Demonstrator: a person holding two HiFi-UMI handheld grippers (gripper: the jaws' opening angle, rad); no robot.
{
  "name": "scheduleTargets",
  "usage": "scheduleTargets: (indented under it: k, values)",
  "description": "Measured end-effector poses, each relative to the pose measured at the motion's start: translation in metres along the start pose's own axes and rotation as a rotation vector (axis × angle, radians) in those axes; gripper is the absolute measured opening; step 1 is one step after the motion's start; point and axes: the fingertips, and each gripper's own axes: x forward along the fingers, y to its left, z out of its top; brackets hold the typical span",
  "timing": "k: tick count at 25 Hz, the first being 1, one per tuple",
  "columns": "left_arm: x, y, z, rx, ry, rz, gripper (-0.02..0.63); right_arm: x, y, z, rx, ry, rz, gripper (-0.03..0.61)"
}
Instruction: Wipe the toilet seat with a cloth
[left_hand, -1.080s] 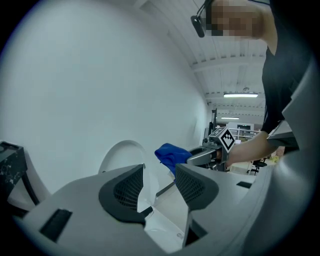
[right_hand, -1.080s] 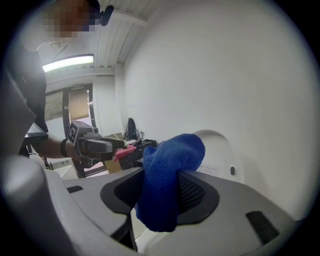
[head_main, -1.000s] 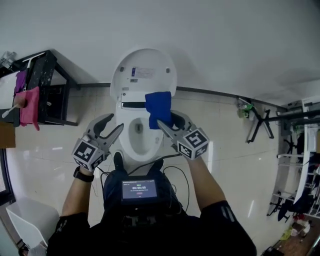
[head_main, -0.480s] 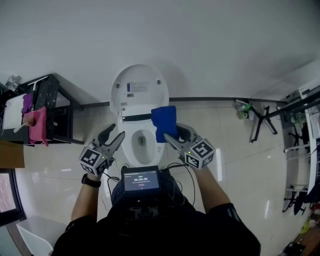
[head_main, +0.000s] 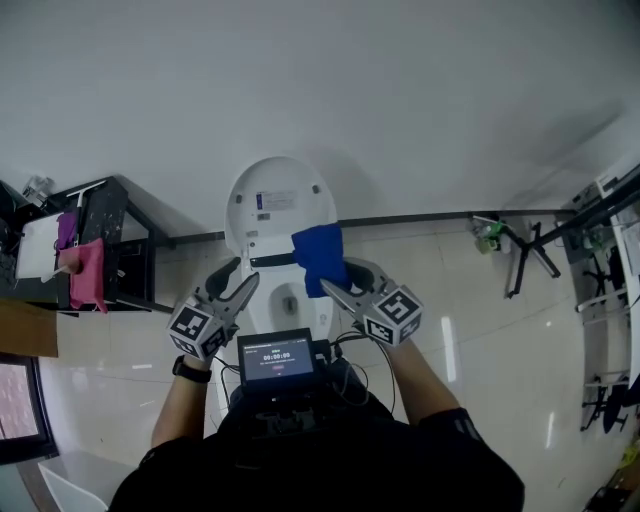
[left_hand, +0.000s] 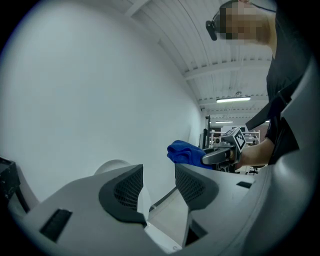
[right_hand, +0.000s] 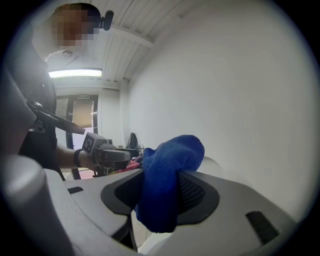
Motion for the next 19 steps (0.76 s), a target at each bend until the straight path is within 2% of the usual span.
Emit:
scheduleTargets:
  k: [3, 8, 19]
  values:
    - [0.002, -0.001, 0.007, -0.012, -0.013, 0.004, 0.201, 0.004, 0.001, 0.004, -0.007, -0.004, 0.007, 0.201]
    - [0.002, 0.0, -0.004, 0.041, -0.007, -0.024, 0.201, 0.007, 0.003, 0.008, 0.01, -0.02, 0.017, 0.201]
    - [-0.001, 0.0, 0.007, 0.029, -0.015, -0.007, 0.201, 0.01, 0.008, 0.013, 0.002, -0.016, 0.038, 0.201]
